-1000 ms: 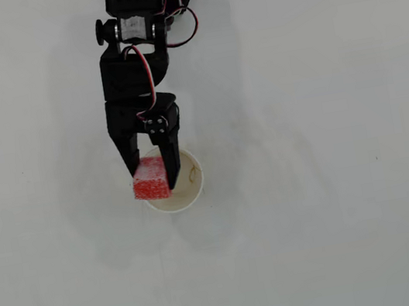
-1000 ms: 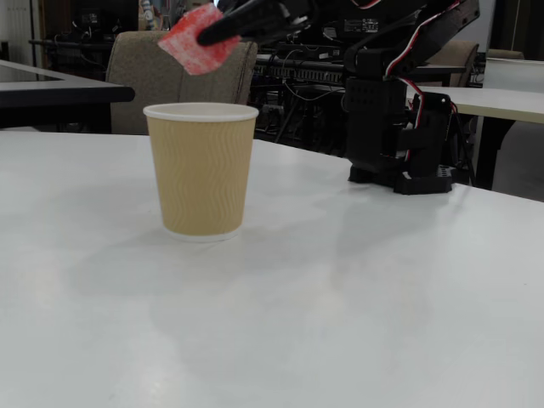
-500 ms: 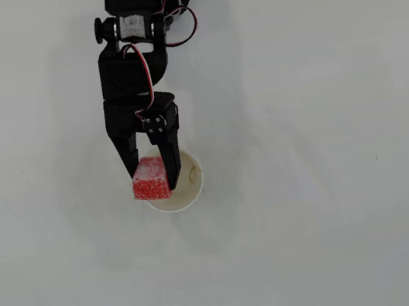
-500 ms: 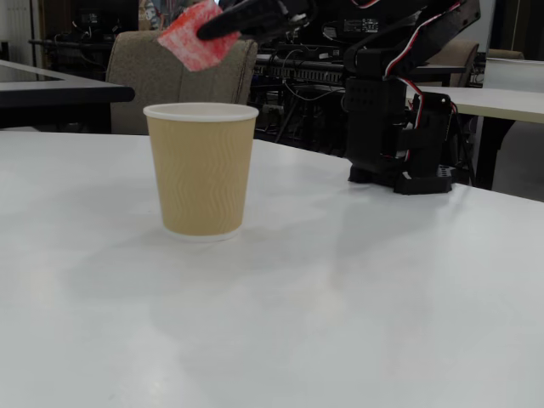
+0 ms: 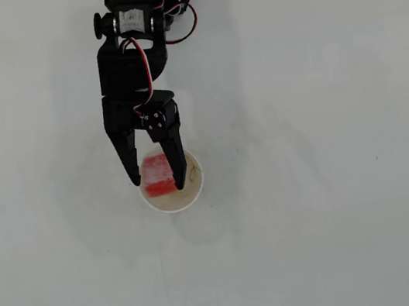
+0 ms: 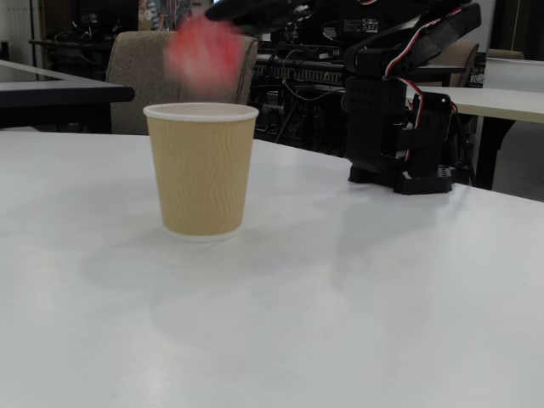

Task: Grasp a red cube and put it in the cup.

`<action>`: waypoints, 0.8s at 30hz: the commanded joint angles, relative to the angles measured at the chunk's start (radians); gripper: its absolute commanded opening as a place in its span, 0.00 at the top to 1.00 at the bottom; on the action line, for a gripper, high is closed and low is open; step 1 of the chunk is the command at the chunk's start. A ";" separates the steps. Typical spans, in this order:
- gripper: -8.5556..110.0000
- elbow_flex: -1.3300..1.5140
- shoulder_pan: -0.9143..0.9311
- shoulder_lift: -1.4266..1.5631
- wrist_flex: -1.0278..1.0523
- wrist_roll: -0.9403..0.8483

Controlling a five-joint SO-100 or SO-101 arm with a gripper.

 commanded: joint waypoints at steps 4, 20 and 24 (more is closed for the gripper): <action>0.68 -0.041 0.015 0.021 -0.008 0.014; 0.62 -0.028 0.032 0.029 0.005 0.071; 0.62 -0.035 0.063 0.051 0.026 0.219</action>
